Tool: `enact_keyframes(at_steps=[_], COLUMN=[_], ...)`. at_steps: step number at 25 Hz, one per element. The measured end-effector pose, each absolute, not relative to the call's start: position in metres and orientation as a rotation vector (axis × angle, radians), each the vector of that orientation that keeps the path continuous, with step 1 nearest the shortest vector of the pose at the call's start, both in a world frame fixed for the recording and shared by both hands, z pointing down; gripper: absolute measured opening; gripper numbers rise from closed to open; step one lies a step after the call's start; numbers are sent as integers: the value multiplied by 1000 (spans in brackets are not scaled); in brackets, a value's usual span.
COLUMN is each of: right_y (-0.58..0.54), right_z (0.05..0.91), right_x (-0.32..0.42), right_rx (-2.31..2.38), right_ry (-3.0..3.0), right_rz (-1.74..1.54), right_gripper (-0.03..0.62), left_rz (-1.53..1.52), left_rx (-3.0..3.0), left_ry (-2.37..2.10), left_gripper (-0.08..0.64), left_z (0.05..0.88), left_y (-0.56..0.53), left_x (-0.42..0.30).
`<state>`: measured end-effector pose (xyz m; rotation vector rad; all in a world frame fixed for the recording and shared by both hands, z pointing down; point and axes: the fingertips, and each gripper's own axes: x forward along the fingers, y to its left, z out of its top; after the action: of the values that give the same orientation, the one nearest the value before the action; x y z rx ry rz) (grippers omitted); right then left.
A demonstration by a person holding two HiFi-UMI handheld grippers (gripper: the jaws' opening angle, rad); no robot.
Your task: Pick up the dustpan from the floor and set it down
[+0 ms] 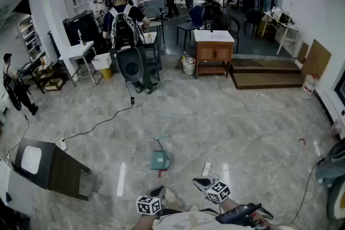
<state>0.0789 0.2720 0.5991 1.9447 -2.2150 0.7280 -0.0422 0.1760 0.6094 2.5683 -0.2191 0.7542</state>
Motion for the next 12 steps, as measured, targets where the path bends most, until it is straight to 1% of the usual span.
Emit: enact_keyframes(at_steps=[6,12], right_y=[277,290], right_z=[597,608], right_x=[105,104], right_rx=[2029,1994], right_ry=[-2207,-2193], right_rz=[716,756], right_gripper=[15,15], left_rz=[756,769], left_rx=[2589,2599], left_ry=[-202,-178], left_gripper=[12,12], left_z=[611,611], left_y=[178,183], left_x=[-22,-10])
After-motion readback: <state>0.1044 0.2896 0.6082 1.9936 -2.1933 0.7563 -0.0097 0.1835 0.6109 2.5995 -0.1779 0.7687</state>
